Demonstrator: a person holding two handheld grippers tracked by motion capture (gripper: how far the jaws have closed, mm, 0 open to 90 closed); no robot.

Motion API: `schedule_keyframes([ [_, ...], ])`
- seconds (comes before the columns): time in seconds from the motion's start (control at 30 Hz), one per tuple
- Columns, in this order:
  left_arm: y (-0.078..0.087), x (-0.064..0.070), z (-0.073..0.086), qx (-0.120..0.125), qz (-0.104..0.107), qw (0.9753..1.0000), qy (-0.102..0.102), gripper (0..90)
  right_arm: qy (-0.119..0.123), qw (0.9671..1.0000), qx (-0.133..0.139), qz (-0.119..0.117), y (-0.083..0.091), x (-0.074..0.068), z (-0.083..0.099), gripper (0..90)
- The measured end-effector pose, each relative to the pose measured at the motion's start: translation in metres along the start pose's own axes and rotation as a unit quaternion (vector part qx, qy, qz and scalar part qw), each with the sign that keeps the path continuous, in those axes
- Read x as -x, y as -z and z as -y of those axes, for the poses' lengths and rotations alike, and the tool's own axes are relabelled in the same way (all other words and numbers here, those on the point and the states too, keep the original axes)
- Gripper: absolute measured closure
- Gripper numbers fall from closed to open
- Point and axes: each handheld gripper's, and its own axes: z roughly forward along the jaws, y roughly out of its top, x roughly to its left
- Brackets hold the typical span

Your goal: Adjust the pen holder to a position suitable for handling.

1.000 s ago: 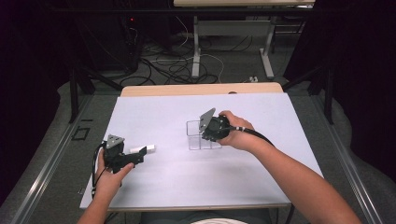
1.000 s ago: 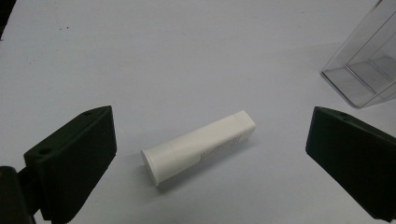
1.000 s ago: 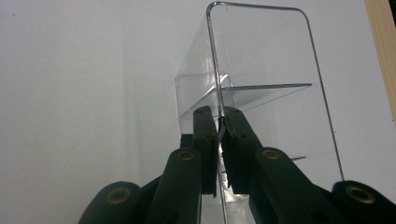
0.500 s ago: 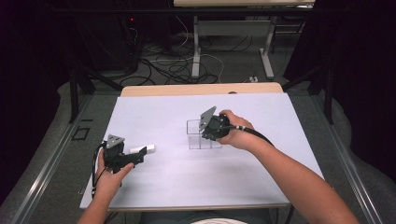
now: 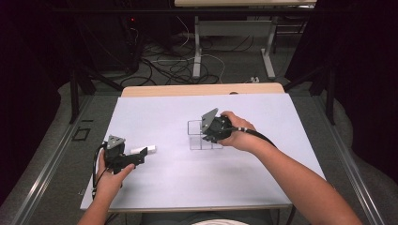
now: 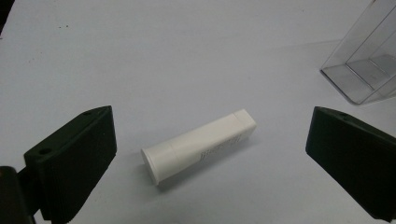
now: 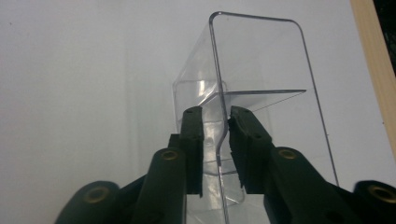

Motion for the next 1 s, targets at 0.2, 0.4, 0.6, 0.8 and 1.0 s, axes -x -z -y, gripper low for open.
schedule_keyframes([
  [0.2,0.000,0.000,0.000,-0.001,0.000,1.0000,0.000,1.8,-0.021,0.9993,0.021,0.020,0.009,-0.002,0.004,60.3],
  [0.4,0.000,0.001,0.000,-0.003,0.000,1.0000,-0.002,1.8,-0.046,0.9970,0.047,0.042,0.020,-0.007,0.013,52.3],
  [0.6,0.000,0.001,0.000,-0.002,-0.001,1.0000,-0.002,1.8,-0.094,0.9884,0.095,0.071,0.033,-0.012,0.027,40.7],
  [0.8,-0.001,-0.001,0.000,-0.002,-0.001,1.0000,0.001,1.8,-0.209,0.9623,0.152,0.085,0.051,-0.014,0.052,37.9],
  [1.0,0.000,-0.004,0.000,-0.006,-0.001,1.0000,0.006,1.8,-0.282,0.9336,0.189,0.115,0.066,-0.025,0.081,28.1],
])
